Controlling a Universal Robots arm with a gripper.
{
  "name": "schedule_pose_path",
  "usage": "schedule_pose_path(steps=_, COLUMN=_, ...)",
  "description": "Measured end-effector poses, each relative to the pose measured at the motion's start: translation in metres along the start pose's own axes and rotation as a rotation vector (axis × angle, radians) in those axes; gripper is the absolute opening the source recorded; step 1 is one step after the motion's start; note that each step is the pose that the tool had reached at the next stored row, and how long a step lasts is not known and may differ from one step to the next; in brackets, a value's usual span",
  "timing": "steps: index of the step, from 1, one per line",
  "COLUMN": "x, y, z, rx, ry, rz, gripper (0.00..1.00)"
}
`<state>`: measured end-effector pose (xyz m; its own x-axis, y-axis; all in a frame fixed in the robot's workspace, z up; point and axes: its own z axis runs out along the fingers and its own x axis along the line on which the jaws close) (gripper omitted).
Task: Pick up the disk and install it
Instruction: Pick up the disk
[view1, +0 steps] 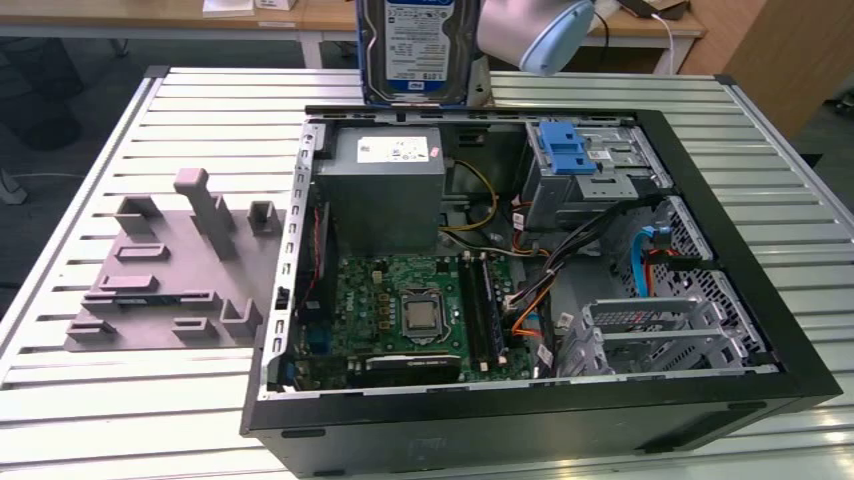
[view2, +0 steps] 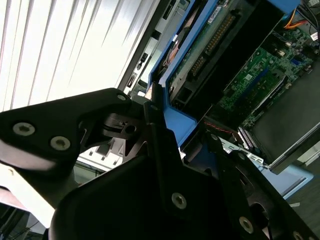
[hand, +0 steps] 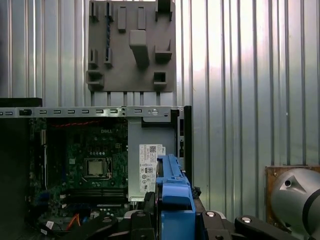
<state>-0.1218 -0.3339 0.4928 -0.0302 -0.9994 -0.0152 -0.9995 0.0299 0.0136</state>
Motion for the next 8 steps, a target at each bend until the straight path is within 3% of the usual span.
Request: schedule_pose_path(steps=8, x=0.0051, y=-0.0007, z=0.0, rx=0.0001, ry=-0.0002, rz=0.001, gripper=0.36)
